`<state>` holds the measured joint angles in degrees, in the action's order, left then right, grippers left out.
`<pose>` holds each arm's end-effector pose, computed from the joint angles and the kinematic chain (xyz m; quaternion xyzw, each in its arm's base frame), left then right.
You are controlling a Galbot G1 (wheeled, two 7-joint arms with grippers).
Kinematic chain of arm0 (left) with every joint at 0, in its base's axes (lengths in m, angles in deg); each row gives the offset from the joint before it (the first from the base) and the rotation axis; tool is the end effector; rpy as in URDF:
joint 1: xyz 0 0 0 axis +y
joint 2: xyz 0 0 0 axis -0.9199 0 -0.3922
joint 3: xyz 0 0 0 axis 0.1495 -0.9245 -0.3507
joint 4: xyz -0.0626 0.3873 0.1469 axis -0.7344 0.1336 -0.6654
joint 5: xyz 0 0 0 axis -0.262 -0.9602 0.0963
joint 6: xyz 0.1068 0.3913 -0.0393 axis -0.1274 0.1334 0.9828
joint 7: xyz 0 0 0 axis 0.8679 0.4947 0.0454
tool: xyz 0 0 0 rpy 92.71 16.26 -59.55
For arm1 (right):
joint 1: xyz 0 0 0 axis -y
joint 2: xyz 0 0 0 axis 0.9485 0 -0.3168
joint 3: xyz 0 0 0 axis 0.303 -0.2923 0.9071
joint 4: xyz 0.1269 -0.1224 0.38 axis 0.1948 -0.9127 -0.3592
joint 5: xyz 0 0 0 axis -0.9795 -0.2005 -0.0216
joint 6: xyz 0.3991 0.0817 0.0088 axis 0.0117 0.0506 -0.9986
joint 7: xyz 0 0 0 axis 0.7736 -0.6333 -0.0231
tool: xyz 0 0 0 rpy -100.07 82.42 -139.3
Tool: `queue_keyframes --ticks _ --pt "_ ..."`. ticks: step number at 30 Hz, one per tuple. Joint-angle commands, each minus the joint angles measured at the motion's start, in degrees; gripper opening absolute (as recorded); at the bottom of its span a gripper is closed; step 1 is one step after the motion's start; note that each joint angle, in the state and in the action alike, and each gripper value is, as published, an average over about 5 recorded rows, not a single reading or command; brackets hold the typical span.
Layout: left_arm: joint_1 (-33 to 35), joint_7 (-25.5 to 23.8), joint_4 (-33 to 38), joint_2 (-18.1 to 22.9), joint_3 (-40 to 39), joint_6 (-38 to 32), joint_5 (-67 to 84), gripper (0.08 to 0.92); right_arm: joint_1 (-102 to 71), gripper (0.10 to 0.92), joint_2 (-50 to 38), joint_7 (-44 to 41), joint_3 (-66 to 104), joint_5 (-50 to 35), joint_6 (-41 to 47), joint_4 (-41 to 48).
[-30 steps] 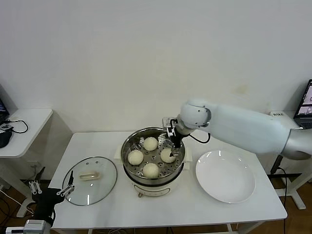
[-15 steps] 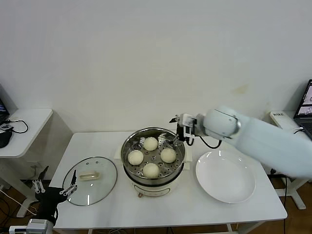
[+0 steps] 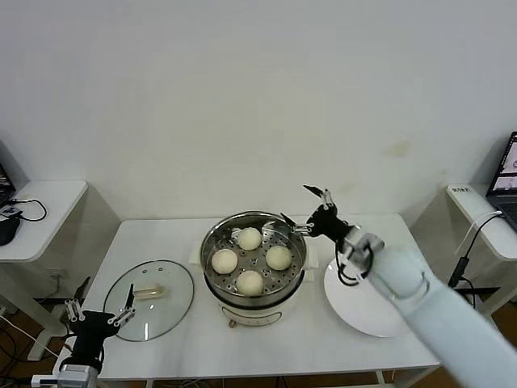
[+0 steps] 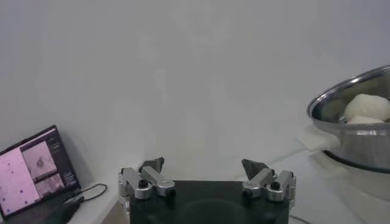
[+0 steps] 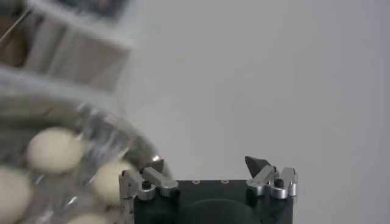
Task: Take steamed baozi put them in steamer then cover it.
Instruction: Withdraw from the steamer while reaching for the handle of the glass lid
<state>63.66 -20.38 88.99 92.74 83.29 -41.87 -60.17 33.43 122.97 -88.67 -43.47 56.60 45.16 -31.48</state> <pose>0.1501 0.1390 -0.3267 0.0474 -0.9700 -0.2350 0.0394 0.4273 -0.0633 -0.2402 -0.2980 0.9236 -0.2285 0.0769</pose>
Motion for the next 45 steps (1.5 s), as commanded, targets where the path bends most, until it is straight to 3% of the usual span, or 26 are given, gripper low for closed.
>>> queue_keyframes --ticks 1,10,16,35,45 --pt "-1.40 0.16 -9.45 -1.11 -1.59 -4.99 -10.41 0.823 -39.25 0.823 27.52 1.21 40.82 2.15 -22.18 -2.95" --pt "3.40 1.47 -12.16 -4.15 1.97 -7.91 -51.43 0.823 -45.34 0.823 31.58 1.63 47.52 1.08 -20.00 -5.12" --pt "1.24 4.15 -14.99 -4.58 0.12 -7.77 -64.96 0.823 -47.52 0.823 33.63 2.60 48.89 3.34 -19.90 -5.91" --pt "-16.64 5.07 -32.06 -7.80 -9.66 -7.67 -65.77 0.823 -51.00 0.823 36.41 2.84 49.97 5.22 -20.03 -7.59" --pt "-22.32 4.21 -37.87 -9.78 -11.41 -7.63 -62.71 0.823 -51.86 0.823 37.86 2.76 49.21 6.39 -20.51 -6.91"
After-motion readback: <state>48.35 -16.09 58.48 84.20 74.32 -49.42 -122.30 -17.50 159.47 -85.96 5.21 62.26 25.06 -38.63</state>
